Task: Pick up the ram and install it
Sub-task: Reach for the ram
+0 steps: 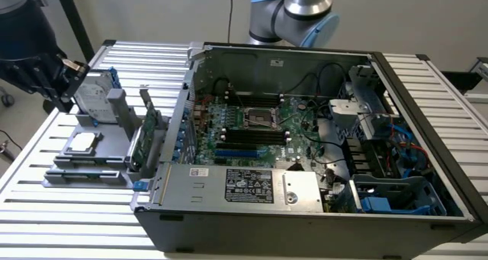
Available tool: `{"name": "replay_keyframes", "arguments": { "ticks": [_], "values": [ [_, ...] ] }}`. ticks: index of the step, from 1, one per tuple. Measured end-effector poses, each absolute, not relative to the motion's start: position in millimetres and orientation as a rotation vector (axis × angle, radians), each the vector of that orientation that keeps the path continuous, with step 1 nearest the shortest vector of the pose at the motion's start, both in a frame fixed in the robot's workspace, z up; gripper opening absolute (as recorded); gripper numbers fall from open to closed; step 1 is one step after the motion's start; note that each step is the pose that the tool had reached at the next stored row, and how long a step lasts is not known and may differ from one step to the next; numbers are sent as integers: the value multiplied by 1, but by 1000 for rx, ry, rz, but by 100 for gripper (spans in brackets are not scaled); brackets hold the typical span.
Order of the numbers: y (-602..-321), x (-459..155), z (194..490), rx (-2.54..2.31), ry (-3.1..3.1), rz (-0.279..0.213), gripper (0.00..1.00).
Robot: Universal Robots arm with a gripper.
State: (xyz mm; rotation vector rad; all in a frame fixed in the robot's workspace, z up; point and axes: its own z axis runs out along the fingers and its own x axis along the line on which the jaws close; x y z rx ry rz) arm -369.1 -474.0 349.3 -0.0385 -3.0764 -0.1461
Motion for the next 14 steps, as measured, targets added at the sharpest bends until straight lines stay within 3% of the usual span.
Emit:
{"name": "replay_keyframes", "arguments": {
  "ticks": [14],
  "values": [
    [-479,-381,338,-2,-3060,-141,11]
  ]
}}
